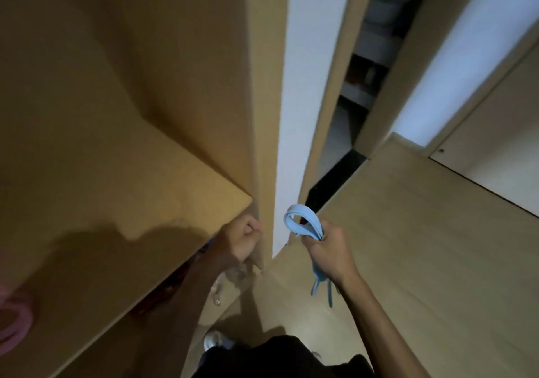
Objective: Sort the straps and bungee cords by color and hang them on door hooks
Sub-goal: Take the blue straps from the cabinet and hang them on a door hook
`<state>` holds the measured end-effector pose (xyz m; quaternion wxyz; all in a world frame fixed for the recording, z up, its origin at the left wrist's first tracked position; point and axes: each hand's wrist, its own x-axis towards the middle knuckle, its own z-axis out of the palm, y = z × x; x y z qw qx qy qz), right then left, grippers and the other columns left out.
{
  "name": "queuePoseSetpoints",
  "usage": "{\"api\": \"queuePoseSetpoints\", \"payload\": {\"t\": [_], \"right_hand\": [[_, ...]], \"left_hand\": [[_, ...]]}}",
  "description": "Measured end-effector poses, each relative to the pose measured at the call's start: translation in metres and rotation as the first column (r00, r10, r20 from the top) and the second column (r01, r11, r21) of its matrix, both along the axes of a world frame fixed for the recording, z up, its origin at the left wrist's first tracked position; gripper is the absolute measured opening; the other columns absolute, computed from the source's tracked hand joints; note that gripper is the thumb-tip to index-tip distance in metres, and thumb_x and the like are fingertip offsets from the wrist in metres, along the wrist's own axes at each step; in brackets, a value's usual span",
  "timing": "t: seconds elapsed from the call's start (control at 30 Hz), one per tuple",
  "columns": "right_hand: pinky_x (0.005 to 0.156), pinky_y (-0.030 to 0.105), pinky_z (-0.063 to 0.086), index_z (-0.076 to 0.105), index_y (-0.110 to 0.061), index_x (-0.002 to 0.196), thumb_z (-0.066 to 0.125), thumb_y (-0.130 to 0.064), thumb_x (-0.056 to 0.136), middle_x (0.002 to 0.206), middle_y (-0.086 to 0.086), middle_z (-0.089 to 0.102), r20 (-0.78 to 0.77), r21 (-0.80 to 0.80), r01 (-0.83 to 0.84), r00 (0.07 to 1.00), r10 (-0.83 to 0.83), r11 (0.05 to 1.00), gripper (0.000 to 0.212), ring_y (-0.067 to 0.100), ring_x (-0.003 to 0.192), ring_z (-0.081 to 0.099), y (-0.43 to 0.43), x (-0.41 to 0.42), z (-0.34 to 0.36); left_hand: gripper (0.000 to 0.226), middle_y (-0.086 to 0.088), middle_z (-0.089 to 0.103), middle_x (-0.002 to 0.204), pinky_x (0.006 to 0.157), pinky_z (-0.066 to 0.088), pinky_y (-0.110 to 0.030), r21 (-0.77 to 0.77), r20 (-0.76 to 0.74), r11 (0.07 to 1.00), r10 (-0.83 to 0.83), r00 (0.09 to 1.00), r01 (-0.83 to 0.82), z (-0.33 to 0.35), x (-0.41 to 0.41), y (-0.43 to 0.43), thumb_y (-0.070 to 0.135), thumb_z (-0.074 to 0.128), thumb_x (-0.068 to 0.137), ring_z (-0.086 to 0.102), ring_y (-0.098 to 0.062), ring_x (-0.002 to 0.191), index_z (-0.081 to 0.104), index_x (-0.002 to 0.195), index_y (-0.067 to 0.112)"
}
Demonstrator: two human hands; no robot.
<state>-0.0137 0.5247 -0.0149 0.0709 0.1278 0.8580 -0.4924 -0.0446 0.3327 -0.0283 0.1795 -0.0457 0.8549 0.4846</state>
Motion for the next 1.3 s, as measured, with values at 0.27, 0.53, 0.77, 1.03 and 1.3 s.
{"api": "queuePoseSetpoints", "payload": {"t": [0.27, 0.53, 0.77, 1.03, 1.3], "right_hand": [[0.052, 0.028, 0.037, 0.052, -0.018, 0.069, 0.056, -0.005, 0.080, 0.056, -0.004, 0.049, 0.106, 0.056, 0.387, 0.914, -0.391, 0.920, 0.017, 0.015, 0.053, 0.046, 0.152, 0.084, -0.035], [0.053, 0.024, 0.038, 0.058, -0.007, 0.080, 0.054, -0.006, 0.083, 0.062, 0.003, 0.055, 0.259, 0.074, 0.634, 0.733, -0.629, 0.770, 0.005, 0.016, 0.055, 0.050, 0.232, 0.138, -0.069], [0.053, 0.030, 0.039, 0.050, -0.014, 0.069, 0.052, -0.007, 0.080, 0.060, 0.002, 0.053, 0.356, 0.104, 0.699, 0.639, -0.682, 0.708, 0.013, 0.020, 0.055, 0.049, 0.306, 0.099, -0.086], [0.049, 0.028, 0.036, 0.050, -0.015, 0.070, 0.051, -0.004, 0.081, 0.057, 0.001, 0.051, 0.346, 0.161, 0.750, 0.566, -0.748, 0.641, 0.016, 0.018, 0.050, 0.045, 0.421, 0.023, -0.072], [0.050, 0.027, 0.035, 0.052, -0.016, 0.071, 0.053, -0.003, 0.081, 0.057, 0.000, 0.051, 0.342, 0.172, 0.807, 0.489, -0.802, 0.565, 0.016, 0.015, 0.051, 0.045, 0.504, -0.014, -0.066]], "left_hand": [[0.010, 0.001, 0.057, 0.091, 0.074, 0.039, -0.021, -0.178, 0.102, 0.826, -0.526, 0.844, 0.536, -0.014, 0.013, 0.176, 0.022, 0.052, 0.089, 0.053, -0.016, 0.086, 0.056, 0.098, 0.018], [0.028, -0.002, 0.057, 0.113, 0.084, 0.045, -0.029, -0.233, 0.275, 0.577, -0.733, 0.622, 0.783, -0.029, 0.022, 0.278, 0.029, 0.047, 0.094, 0.055, -0.018, 0.100, 0.052, 0.117, 0.015], [0.018, 0.004, 0.055, 0.104, 0.083, 0.043, -0.028, -0.211, 0.389, 0.523, -0.730, 0.562, 0.826, -0.058, -0.024, 0.345, 0.029, 0.046, 0.095, 0.054, -0.016, 0.099, 0.053, 0.108, 0.019], [0.022, 0.003, 0.057, 0.099, 0.076, 0.045, -0.029, -0.178, 0.376, 0.474, -0.777, 0.505, 0.862, -0.056, -0.118, 0.471, 0.028, 0.046, 0.094, 0.056, -0.015, 0.089, 0.055, 0.108, 0.014], [0.020, -0.008, 0.062, 0.107, 0.074, 0.037, -0.023, -0.206, 0.269, 0.370, -0.869, 0.416, 0.906, -0.039, -0.188, 0.608, 0.025, 0.049, 0.094, 0.058, -0.024, 0.100, 0.056, 0.108, 0.012]]}}
